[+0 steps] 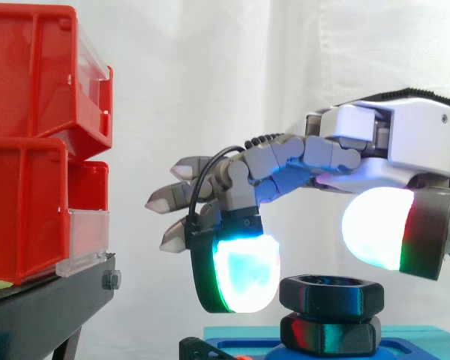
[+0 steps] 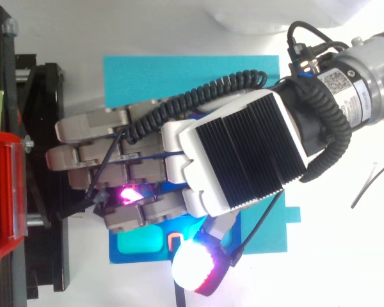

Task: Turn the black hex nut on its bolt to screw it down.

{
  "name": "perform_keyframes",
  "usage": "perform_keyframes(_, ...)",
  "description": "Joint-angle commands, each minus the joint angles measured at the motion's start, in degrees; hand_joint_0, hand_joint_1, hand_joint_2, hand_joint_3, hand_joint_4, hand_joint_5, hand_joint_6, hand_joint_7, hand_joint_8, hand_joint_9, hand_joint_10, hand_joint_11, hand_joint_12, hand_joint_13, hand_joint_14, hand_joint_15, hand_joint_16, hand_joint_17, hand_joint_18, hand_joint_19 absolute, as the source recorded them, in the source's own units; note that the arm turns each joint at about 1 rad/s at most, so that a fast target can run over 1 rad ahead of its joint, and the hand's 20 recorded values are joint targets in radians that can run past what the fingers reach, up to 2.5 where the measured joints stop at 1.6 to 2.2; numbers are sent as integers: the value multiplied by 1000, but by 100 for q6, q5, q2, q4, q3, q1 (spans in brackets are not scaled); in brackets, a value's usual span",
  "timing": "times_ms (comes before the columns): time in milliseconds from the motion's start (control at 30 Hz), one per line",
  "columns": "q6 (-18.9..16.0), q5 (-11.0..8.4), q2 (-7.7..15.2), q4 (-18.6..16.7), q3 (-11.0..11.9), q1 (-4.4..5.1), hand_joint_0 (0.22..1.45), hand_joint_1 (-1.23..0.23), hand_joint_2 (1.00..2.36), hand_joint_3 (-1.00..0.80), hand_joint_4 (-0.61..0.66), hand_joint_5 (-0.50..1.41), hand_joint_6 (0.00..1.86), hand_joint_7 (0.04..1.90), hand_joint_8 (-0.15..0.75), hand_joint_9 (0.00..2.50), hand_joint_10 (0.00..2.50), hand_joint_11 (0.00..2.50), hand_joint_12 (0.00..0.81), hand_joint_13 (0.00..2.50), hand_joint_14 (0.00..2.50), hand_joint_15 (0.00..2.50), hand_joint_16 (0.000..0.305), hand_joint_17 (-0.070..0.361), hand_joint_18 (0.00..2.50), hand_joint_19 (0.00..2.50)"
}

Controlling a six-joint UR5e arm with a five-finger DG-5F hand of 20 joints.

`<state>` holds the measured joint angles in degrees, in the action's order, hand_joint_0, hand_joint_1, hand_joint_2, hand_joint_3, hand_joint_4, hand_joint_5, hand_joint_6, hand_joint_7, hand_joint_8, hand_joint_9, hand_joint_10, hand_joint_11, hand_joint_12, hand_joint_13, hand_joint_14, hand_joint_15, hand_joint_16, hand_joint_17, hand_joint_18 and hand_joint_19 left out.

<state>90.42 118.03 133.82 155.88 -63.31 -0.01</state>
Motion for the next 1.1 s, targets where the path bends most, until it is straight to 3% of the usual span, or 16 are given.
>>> perform_keyframes(0, 2, 18, -5, -145, -147, -34, 449, -183, 1000, -500, 220, -125, 617, 1280, 256, 617, 5, 138, 305, 291, 0, 0, 54, 122, 107, 0)
perform_keyframes(567, -16, 89, -5, -312, -182, -87, 450, -186, 1000, -500, 228, -124, 635, 1257, 256, 626, 5, 142, 308, 303, 0, 0, 54, 122, 105, 0)
perform_keyframes(1067, -16, 238, -5, -295, -191, -227, 451, -188, 1000, -500, 222, -124, 644, 1244, 258, 634, 5, 151, 308, 305, 0, 0, 55, 123, 100, 0)
